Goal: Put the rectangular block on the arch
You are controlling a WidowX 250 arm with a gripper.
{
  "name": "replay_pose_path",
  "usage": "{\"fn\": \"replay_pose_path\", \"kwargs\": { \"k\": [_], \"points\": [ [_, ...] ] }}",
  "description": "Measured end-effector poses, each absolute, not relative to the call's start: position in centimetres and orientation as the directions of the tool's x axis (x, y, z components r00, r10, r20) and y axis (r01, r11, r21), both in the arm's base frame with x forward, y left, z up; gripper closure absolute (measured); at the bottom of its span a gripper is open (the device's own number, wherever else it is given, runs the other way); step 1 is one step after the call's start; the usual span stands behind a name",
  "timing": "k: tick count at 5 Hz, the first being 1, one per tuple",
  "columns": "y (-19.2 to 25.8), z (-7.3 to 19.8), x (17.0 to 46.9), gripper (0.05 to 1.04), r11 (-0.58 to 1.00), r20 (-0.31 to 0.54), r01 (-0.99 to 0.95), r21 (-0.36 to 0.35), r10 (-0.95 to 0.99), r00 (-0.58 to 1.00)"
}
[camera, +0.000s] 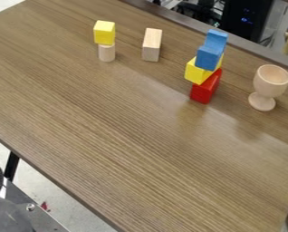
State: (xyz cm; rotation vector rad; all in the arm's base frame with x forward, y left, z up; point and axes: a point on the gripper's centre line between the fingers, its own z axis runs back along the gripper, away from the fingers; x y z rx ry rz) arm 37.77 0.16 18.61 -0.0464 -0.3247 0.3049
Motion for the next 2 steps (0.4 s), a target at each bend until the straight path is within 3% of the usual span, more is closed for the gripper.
{"fn": "replay_pose_path", "kwargs": {
  "k": [2],
  "points": [
    [0.75,16.59,38.38,0.084,0.944,0.257,-0.319,-0.082,0.329,0.909]
  ]
}}
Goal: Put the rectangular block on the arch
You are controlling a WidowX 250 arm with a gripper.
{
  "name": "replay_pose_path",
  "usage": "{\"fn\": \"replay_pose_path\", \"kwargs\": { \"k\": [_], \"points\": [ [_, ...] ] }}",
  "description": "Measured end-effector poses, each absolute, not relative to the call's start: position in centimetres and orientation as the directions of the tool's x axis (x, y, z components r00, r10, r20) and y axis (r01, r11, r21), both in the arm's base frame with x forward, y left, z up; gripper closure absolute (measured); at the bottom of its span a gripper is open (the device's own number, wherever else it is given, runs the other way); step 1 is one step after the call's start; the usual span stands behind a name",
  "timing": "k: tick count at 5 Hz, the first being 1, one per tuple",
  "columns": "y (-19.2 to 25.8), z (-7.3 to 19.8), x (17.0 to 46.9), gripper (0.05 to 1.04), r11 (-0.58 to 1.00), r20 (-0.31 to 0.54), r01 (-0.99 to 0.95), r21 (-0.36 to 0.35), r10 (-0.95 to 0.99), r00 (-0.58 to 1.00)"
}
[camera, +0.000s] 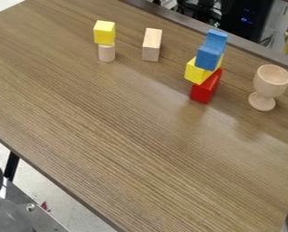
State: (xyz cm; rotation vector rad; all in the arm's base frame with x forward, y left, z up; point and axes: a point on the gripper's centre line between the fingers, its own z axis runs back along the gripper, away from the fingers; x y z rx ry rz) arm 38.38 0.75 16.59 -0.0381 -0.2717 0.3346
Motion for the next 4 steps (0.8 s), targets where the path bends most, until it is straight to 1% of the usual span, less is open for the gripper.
{"fn": "replay_pose_path", "kwargs": {
  "k": [2,3,4],
  "points": [
    [3.5,16.2,41.1,0.084,0.883,0.250,-0.462,-0.083,0.467,0.848],
    [6.0,15.3,42.8,0.084,0.846,0.273,-0.530,-0.056,0.524,0.807],
    [8.0,14.5,43.6,0.084,0.828,0.284,-0.559,-0.033,0.544,0.789]
  ]
}}
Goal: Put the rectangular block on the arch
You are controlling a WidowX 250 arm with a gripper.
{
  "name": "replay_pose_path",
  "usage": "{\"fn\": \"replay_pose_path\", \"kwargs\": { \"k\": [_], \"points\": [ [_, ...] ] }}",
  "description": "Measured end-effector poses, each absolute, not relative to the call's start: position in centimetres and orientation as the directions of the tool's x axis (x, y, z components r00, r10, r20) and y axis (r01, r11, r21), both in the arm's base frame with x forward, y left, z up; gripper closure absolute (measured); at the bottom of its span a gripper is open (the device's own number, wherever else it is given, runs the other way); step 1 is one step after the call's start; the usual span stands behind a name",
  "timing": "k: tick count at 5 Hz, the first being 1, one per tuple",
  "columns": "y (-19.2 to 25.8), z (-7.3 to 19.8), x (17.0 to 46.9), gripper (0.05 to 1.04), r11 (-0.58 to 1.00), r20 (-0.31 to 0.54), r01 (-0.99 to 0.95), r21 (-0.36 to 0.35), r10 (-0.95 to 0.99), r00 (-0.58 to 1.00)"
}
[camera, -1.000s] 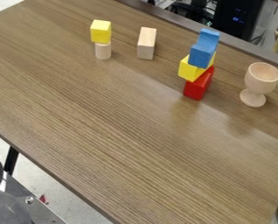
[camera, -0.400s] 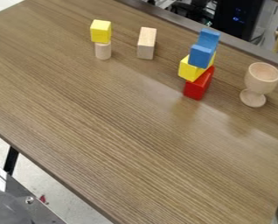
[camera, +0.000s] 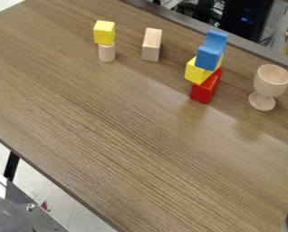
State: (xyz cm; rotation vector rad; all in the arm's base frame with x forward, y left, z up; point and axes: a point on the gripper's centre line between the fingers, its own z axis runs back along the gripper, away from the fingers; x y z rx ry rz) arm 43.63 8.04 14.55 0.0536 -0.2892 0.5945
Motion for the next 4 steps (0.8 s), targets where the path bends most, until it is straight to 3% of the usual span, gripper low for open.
{"fn": "replay_pose_path", "kwargs": {
  "k": [4],
  "points": [
    [10.8,8.5,43.5,0.084,0.809,0.194,-0.586,0.055,0.567,0.801]
  ]
}}
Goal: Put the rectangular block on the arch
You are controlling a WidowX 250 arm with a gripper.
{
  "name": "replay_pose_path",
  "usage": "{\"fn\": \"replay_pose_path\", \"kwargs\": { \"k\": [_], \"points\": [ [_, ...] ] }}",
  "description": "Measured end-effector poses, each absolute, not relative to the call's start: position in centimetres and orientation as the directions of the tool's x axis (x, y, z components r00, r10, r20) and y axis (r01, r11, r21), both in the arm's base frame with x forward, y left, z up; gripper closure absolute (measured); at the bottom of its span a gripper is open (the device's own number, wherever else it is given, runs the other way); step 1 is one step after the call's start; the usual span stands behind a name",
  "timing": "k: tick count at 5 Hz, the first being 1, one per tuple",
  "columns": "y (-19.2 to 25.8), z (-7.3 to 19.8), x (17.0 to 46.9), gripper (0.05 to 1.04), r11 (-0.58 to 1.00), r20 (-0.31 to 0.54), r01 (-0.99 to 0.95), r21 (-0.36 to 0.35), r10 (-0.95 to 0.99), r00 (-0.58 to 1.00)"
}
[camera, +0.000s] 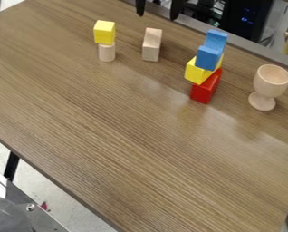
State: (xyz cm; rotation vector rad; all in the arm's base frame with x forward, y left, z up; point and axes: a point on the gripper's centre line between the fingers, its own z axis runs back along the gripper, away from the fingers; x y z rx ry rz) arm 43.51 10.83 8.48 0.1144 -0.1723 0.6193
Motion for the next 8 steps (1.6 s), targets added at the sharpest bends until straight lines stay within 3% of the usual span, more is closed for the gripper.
{"fn": "replay_pose_path", "kwargs": {
  "k": [5,6,7,8],
  "points": [
    [11.6,5.3,43.2,0.084,0.828,0.130,-0.557,0.068,0.546,0.828],
    [11.5,5.0,43.0,0.129,0.831,0.124,-0.552,0.072,0.541,0.832],
    [11.5,4.7,42.9,0.420,0.827,0.125,-0.557,0.076,0.546,0.829],
    [11.6,4.7,42.8,0.538,0.824,0.125,-0.561,0.077,0.550,0.826]
  ]
}}
